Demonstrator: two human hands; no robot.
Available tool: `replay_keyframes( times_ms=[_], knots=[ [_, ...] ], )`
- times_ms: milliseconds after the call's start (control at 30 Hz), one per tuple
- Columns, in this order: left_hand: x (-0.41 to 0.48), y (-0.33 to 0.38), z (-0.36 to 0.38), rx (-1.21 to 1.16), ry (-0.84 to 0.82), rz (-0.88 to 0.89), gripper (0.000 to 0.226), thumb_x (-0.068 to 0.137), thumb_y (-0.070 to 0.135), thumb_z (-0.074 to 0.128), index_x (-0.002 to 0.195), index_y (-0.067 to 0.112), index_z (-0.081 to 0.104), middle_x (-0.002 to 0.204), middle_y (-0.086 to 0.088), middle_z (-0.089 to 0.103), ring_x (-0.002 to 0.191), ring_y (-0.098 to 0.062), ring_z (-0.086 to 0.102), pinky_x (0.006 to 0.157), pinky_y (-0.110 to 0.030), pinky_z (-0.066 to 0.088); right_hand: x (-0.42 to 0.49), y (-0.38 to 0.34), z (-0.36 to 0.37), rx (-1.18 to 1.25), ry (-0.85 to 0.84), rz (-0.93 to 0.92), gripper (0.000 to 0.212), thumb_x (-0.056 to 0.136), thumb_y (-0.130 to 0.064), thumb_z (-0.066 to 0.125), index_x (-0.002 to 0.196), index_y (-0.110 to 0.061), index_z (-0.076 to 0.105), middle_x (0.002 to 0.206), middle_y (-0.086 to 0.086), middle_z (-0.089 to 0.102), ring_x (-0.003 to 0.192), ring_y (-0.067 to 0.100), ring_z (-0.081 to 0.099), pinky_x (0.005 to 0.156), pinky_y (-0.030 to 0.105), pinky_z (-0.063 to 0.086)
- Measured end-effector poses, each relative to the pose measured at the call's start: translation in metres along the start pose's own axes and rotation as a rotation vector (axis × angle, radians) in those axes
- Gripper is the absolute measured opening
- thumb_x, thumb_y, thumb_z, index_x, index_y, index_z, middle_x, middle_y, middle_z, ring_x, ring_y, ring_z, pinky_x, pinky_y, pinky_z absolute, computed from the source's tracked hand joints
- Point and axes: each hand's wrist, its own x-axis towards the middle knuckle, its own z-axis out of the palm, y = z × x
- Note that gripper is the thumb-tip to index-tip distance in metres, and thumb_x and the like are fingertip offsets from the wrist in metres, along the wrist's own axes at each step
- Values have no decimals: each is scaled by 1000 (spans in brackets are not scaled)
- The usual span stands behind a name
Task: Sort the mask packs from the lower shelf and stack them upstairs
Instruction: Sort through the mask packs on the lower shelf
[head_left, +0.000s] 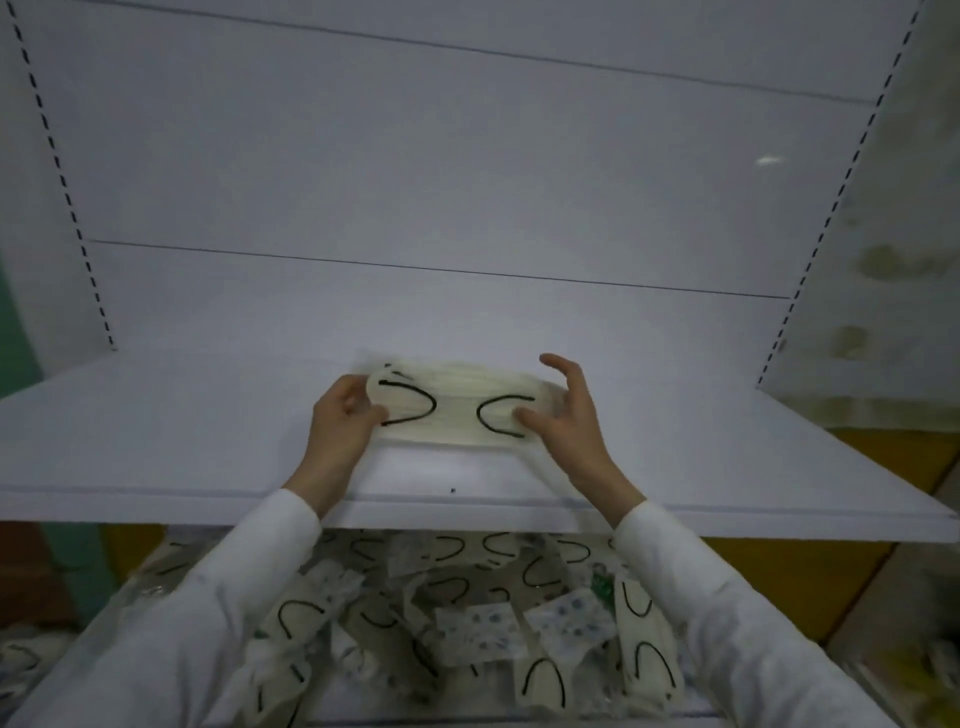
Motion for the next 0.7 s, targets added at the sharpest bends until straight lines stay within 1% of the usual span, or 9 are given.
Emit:
replay_keyframes(
  times_ms=[33, 100, 200, 267, 400, 467, 500, 567, 700],
  knots=[
    [5, -11, 7, 19, 12, -37, 29, 82, -4, 60, 103, 16, 60, 107, -10, 64, 105, -30, 60, 88, -34, 47, 1, 11, 3, 39, 16, 67, 66, 78, -2, 72, 133, -19, 40, 118, -15, 47, 101, 4, 50, 73, -3, 38],
    [8, -28, 16, 79, 18, -115, 34, 82, 2, 62, 114, 10, 57, 114, -12, 61, 108, -31, 57, 89, -35, 45, 0, 30, 5, 133, 28, 203, 67, 78, -3, 73, 134, -19, 39, 114, -14, 49, 98, 3, 50, 73, 1, 42],
    [11, -33, 24, 188, 5, -113, 41, 84, 6, 62, 124, 5, 52, 113, -13, 57, 110, -33, 54, 87, -34, 43, 8, 50, 4, 192, 56, 324, 65, 75, -8, 76, 130, -23, 43, 128, 0, 47, 111, 16, 50, 95, 31, 47],
    [16, -31, 28, 250, 19, -72, 43, 86, 4, 58, 128, 6, 49, 118, -14, 54, 113, -31, 51, 93, -36, 41, 14, 52, 5, 206, 41, 344, 63, 76, -8, 74, 129, -24, 45, 130, 2, 44, 116, 20, 48, 100, 39, 45],
    [22, -33, 25, 279, 55, -68, 32, 92, 3, 45, 124, 6, 49, 120, -13, 55, 109, -27, 52, 90, -32, 40, 22, 55, 11, 166, 10, 325, 43, 84, -1, 56, 122, -19, 48, 108, -5, 50, 99, 15, 51, 80, 27, 45],
    [23, -35, 19, 366, 83, -70, 25, 95, 6, 42, 116, 5, 54, 113, -11, 58, 102, -24, 53, 86, -31, 40, 25, 60, 10, 73, 11, 317, 13, 92, -12, 50, 101, -20, 54, 89, -4, 55, 83, 15, 53, 71, 28, 44],
    [23, -35, 15, 397, 102, -75, 23, 95, 9, 43, 113, 5, 57, 110, -10, 60, 100, -24, 54, 85, -31, 41, 26, 63, 8, 23, 9, 305, 8, 93, -19, 50, 89, -20, 56, 82, -2, 58, 76, 16, 54, 67, 31, 45],
    [25, -33, 6, 434, 130, -71, 21, 94, 12, 47, 109, 7, 62, 104, -8, 62, 97, -24, 57, 84, -31, 42, 32, 67, 5, -34, -30, 282, 15, 90, -26, 57, 80, -17, 64, 78, 2, 66, 72, 19, 60, 66, 36, 50],
    [27, -26, -19, 428, 219, -62, 17, 90, 9, 55, 103, 10, 67, 95, -3, 63, 88, -18, 57, 82, -25, 43, 46, 56, 17, -45, -141, 227, 10, 88, -14, 63, 81, -13, 70, 78, 6, 69, 73, 18, 64, 69, 32, 57]
  ],
)
